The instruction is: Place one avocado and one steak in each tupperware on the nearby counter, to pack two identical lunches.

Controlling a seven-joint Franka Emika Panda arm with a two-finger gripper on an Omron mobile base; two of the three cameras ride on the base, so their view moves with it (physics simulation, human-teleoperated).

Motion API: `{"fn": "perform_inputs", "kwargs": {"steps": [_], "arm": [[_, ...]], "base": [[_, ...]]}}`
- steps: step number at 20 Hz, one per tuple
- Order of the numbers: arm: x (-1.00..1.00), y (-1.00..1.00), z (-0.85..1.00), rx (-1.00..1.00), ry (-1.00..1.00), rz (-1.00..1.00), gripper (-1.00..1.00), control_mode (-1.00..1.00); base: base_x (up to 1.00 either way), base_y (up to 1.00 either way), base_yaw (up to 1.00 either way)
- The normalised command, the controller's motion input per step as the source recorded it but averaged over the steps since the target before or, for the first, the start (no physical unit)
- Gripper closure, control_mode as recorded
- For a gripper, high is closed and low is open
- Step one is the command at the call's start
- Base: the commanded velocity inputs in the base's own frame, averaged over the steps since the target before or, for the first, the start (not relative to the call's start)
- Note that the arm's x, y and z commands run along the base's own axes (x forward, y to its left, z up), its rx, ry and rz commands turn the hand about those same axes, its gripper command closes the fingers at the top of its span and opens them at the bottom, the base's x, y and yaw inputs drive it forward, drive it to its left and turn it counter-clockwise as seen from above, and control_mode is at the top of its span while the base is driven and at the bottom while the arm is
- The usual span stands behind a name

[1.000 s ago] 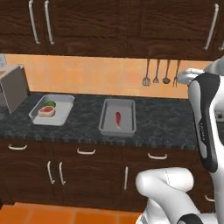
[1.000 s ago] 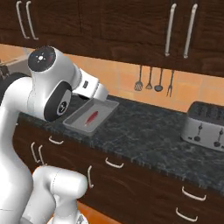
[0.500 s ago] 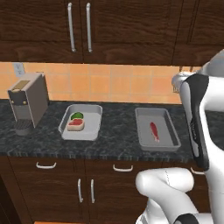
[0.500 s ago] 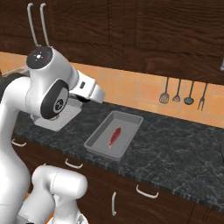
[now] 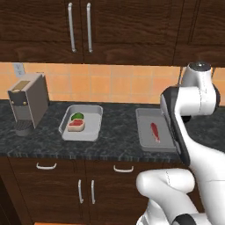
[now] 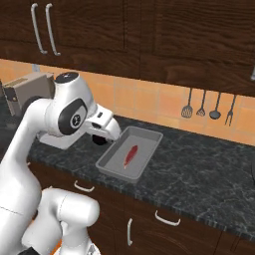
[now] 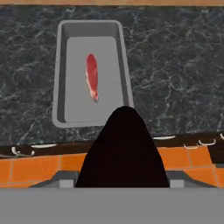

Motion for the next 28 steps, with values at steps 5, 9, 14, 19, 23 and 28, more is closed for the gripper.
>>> {"fn": "perform_inputs", "kwargs": {"steps": [5,9,14,19,23,28], "arm": [[0.54,-0.09,-0.97,0.00,0.36,0.00,1.00,-1.00],[0.79,-0.05,-0.71,0.06,0.19,0.00,1.00,-1.00],[0.94,-0.15,-0.61,0.12,0.09,0.00,1.00,-1.00],[0.86,-0.16,-0.60,0.03,0.09,0.00,1.00,-1.00],[0.58,-0.24,-0.45,0.00,0.06,0.00,1.00,-1.00],[0.28,-0.22,-0.52,0.00,0.02,0.00,1.00,-1.00]], "base": [[0.00,0.00,0.00],[0.00,0.00,0.00],[0.00,0.00,0.00],[0.00,0.00,0.00],[0.00,0.00,0.00],[0.00,0.00,0.00]]}}
